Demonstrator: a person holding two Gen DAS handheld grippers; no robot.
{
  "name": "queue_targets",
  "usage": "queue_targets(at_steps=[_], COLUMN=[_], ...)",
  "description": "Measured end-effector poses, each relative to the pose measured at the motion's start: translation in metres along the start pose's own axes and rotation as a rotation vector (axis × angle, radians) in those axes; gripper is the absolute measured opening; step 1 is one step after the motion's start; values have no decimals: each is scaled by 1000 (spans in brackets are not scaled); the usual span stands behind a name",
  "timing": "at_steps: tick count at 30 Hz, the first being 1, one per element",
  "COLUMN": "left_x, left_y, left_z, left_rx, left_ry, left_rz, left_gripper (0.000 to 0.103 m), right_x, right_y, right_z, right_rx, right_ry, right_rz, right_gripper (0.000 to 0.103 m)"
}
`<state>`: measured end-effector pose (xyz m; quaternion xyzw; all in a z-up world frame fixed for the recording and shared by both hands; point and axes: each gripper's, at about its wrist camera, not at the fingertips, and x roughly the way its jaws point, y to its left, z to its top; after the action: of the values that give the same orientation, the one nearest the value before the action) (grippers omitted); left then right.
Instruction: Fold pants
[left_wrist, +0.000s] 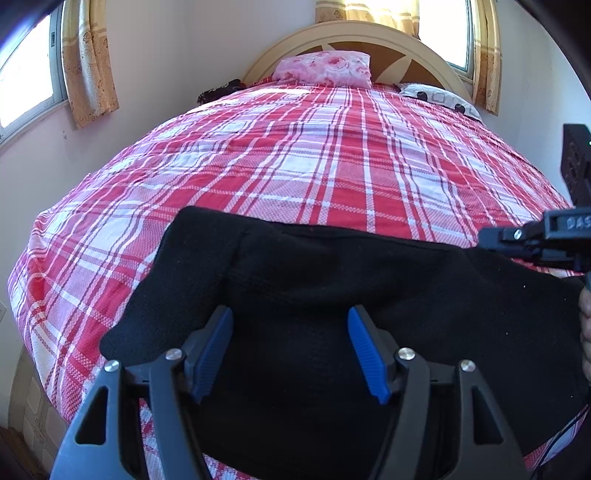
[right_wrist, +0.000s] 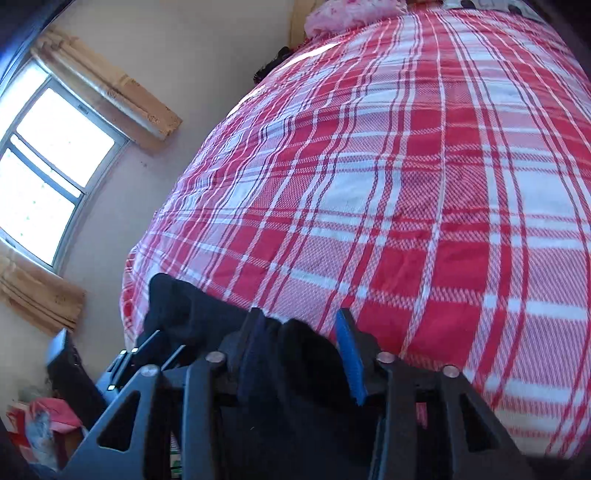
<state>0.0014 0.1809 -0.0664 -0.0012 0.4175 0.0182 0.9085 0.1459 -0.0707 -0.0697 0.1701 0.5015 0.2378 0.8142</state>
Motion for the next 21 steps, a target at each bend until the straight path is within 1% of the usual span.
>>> queue_targets(at_steps=[1,2,4,7,8,9,10,11,13,14,17,19,21], left_x=[0,0,1,1,0,0,0,0,0,0,0,1,2], left_y=[0,0,-1,-1,-1,-1,0,0,-1,-1,-1,-1,-2], left_z=[0,0,-1,-1,-1,-1,-1,-1,-1,-1,-1,-1,-1], left_rx=[1,4,7,10,10,10,10,9,9,10,10,12,14], left_ry=[-1,-3,-5,-5,-5,-6,-7,-8,-11,-12,-12,-13,-15], left_rz=[1,2,5,6,4,1,-1,-3,-2,1,5,3,3], left_gripper=[68,68,68,68,68,68,69,69,69,69,69,69,69], right_x=[8,16,20,18,20,20,18,17,9,0,-13,-8,5], right_y=[-2,-4,1,7,15,19,18,18,11,4,-15,-19,-28], right_z=[0,-2,-3,-9,-9,-10,-11,-12,-11,-10,-8,-8,-10], right_rx=[13,21,12,-33,-68,-101,-122,-124,-89,-54,45,75,121], right_ry=[25,47,39,34,36,37,40,40,17,-20,-82,-87,-77], right_rz=[6,14,12,-34,-62,-89,-104,-102,-91,-78,-17,-21,-19], right_gripper=[23,23,23,23,22,15,10,8,6,6,5,5,5])
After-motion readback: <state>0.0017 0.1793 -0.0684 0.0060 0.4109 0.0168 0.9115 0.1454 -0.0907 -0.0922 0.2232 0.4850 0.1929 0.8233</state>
